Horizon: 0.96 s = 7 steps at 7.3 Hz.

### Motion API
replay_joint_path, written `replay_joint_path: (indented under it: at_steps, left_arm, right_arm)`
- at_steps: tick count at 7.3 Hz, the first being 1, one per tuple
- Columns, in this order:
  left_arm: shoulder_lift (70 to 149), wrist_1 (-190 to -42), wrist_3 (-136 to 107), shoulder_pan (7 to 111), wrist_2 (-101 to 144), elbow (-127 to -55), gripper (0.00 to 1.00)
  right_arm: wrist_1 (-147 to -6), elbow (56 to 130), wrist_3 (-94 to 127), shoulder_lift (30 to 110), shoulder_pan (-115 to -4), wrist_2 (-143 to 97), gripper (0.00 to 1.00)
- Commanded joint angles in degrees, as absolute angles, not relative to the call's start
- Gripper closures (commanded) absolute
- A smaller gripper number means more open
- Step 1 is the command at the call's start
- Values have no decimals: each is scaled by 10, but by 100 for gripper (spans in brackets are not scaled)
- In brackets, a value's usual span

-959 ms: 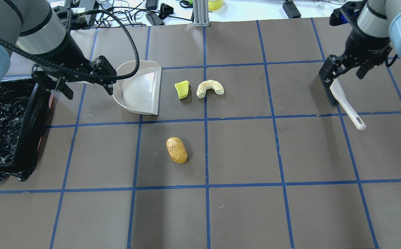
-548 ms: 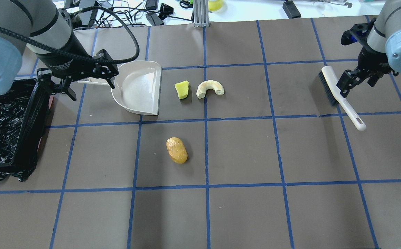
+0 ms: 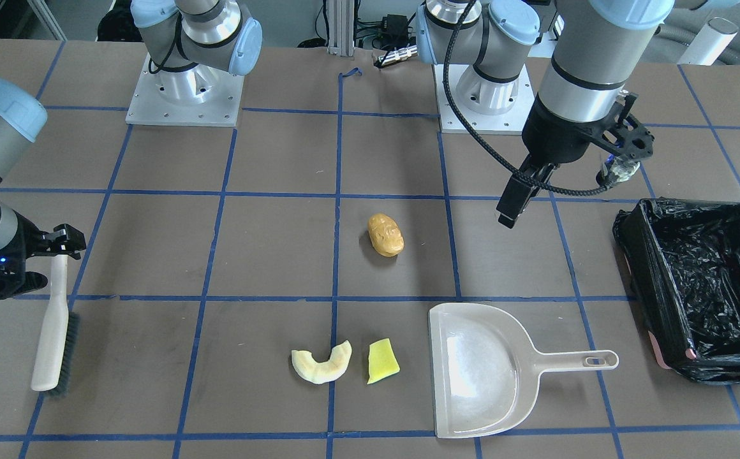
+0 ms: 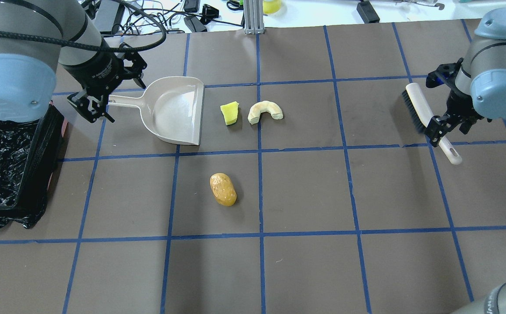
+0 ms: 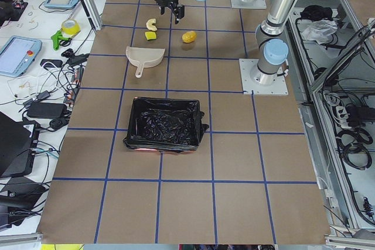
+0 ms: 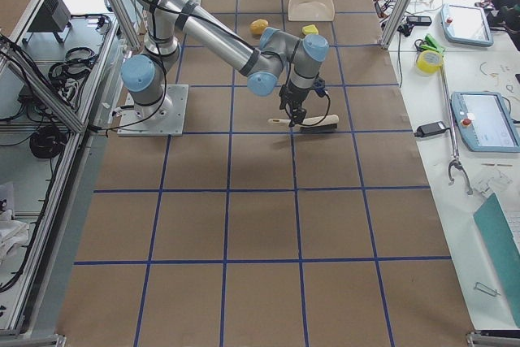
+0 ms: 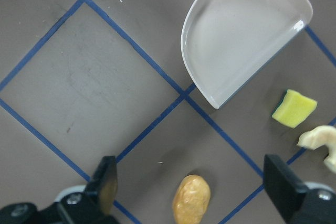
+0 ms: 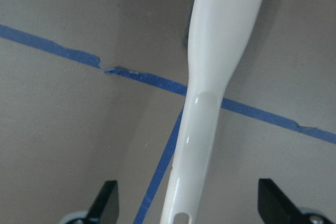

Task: Sweep and dump trash into bin
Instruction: 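Grasp the white brush handle with the right gripper and lift it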

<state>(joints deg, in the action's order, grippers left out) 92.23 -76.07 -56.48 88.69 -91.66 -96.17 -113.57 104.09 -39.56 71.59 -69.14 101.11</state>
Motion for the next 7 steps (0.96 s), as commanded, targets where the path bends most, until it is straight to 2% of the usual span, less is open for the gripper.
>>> replay_joint_path:
  at_steps: [1, 2, 3, 4, 5, 7]
  left_arm:
    - [950, -746, -668, 870, -919, -971, 0]
    - [962, -696, -662, 860, -923, -971, 0]
    - [975, -648, -670, 853, -923, -976, 0]
    - [981, -643, -661, 852, -924, -976, 0]
    - [983, -643, -669, 846, -923, -976, 0]
    - [1016, -642, -701, 811, -923, -970, 0]
  right_arm:
    - [-1144, 1076, -393, 716, -673, 1013, 7]
    - [-1145, 1074, -393, 718, -673, 1013, 12]
    - [-1145, 1074, -389, 718, -673, 1013, 28]
    - [-1143, 1074, -382, 718, -673, 1012, 51]
    - [-1143, 1073, -373, 718, -673, 1007, 65]
    - [-1139, 1064, -367, 719, -672, 1004, 84]
